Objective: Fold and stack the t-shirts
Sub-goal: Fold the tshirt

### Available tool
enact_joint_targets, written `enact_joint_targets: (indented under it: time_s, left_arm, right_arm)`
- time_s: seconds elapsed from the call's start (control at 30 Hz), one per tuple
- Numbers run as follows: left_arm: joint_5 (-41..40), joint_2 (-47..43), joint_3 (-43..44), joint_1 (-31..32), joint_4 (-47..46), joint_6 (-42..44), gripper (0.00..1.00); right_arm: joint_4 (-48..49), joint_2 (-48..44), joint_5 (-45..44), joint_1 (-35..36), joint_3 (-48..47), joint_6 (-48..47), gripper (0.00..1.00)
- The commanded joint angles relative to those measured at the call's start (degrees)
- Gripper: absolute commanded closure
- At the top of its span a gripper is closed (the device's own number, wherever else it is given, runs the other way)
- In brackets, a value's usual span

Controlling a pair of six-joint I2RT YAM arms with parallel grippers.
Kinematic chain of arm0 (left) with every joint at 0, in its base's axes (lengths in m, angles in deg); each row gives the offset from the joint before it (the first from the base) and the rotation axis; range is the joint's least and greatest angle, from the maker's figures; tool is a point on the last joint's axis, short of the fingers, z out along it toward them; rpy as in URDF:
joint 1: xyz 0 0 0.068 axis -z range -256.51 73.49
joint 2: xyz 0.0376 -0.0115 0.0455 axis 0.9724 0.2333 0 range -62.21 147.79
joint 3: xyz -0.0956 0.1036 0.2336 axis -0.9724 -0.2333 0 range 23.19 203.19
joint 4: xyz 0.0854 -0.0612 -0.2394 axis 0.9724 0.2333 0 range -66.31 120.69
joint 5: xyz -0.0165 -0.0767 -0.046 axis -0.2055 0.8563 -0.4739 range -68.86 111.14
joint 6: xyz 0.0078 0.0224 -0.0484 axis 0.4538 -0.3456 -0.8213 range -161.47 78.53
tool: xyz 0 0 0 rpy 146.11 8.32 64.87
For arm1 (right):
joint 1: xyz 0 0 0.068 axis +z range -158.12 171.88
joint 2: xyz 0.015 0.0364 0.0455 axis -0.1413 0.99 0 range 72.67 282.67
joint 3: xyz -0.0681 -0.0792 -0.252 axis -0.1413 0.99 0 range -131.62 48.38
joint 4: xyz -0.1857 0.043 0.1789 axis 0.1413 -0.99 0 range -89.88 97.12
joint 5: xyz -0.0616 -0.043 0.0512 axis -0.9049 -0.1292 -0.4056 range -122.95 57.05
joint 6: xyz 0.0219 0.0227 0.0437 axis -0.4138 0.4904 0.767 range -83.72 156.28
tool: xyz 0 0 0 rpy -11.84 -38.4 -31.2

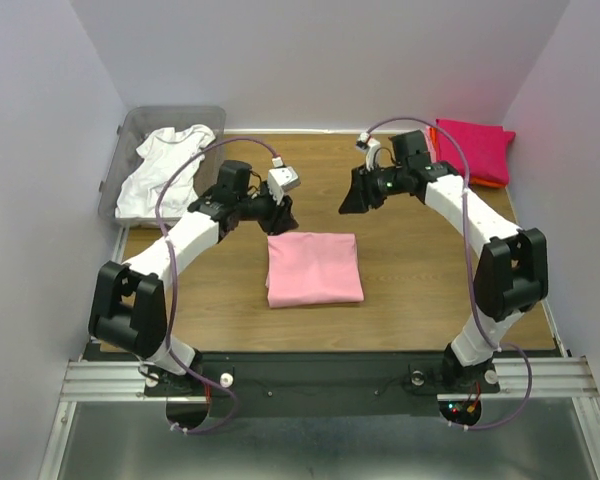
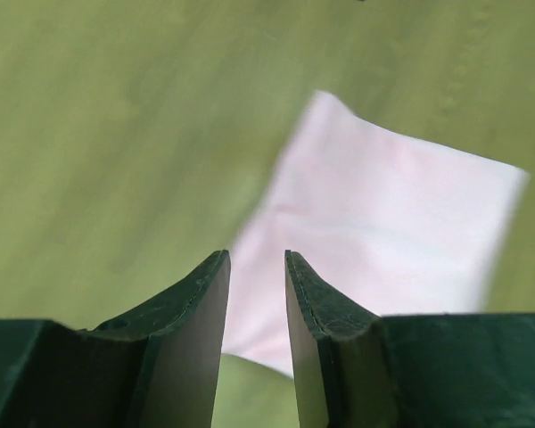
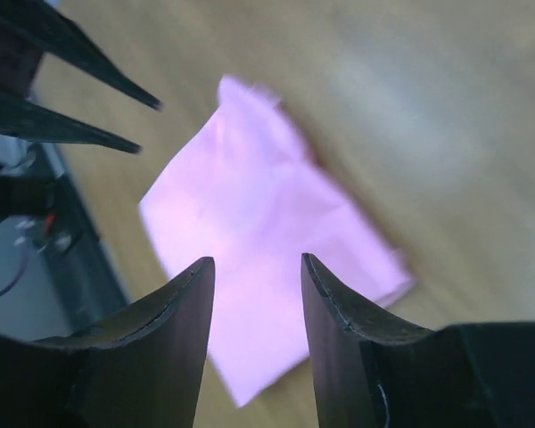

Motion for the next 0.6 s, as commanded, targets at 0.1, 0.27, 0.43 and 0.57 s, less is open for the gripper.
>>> enact_joint_targets:
  time_s: [0.1, 0.27, 0.43, 0.57]
  left_arm:
    - [8.1, 0.8, -13.3, -0.9, -15.1, -24.7, 0.59]
    - [7.7, 8.4, -13.3, -4.7, -17.8, -26.8, 0.6]
    - [8.4, 20.8, -6.1, -8.8, -17.0, -26.4, 0.62]
    - [7.5, 27.6, 1.7, -10.1, -12.6, -24.2, 0.65]
  right_arm:
    - [6.4, 4.2, 10.8, 2.2, 10.9, 11.8, 0.57]
    - [9.1, 12.2, 6.7, 1.9, 9.3, 11.6, 0.62]
    - [11.6, 19.0, -0.9, -0.5, 6.2, 10.7, 0.67]
    - [11.4, 23.8, -5.0, -2.3, 1.0, 9.4, 0.68]
